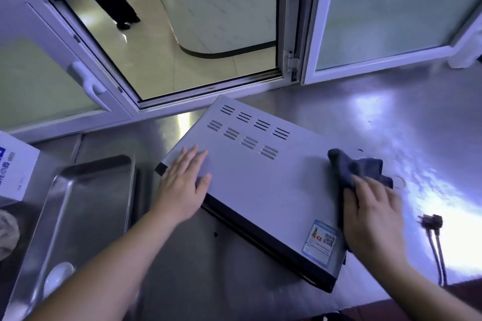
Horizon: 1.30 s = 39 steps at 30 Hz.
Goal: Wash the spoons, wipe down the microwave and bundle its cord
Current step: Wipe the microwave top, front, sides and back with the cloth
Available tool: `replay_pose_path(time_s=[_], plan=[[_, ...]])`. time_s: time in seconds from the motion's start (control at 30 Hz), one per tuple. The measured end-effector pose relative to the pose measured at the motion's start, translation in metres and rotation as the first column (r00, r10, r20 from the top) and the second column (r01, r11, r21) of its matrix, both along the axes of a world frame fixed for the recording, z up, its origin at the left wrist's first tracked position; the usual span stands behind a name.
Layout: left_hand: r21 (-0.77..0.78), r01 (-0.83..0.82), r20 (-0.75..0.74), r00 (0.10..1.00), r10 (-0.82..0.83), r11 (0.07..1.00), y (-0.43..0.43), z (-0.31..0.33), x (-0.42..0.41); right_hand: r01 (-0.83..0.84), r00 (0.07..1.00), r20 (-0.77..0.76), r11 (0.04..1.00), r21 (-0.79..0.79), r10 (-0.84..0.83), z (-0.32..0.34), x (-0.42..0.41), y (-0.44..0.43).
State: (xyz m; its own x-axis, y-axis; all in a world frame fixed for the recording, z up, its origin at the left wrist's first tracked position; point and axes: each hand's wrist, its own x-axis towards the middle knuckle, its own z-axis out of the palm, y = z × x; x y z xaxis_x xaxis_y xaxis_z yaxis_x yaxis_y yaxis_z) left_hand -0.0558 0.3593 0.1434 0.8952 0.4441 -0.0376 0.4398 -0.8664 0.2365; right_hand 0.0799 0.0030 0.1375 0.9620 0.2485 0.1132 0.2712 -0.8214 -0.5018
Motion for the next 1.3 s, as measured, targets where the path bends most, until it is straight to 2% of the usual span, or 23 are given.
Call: replay_pose_path(time_s=[0.17, 0.63, 0.9, 1.0, 1.13, 1.3], plan=[[0.068, 0.074, -0.018, 0.997, -0.073, 0.995, 0.022, -0.013, 0.013, 0.137, 0.968, -0.225, 0.984, 0.11, -0.11, -0.002, -0.017, 0.028], [0.084, -0.064, 0.025, 0.998, 0.062, 0.994, -0.004, -0.024, 0.011, 0.013, 0.981, -0.192, 0.999, 0.052, -0.003, 0.001, 0.022, 0.027], [0.114, -0.296, 0.041, 0.955, 0.293, 0.948, -0.064, -0.026, 0.002, -0.234, 0.969, -0.084, 0.971, -0.035, 0.231, -0.004, 0.1, 0.025], [0.125, -0.424, 0.076, 0.905, 0.418, 0.897, -0.101, -0.029, 0.003, -0.365, 0.931, -0.04, 0.926, -0.091, 0.363, -0.004, 0.143, 0.032], [0.121, -0.538, 0.039, 0.843, 0.537, 0.834, -0.145, -0.03, 0.008, -0.524, 0.851, -0.032, 0.841, -0.139, 0.525, -0.002, 0.19, 0.044], [0.117, -0.603, 0.012, 0.795, 0.606, 0.789, -0.169, -0.03, 0.016, -0.599, 0.794, 0.016, 0.788, -0.143, 0.607, 0.002, 0.209, 0.053]])
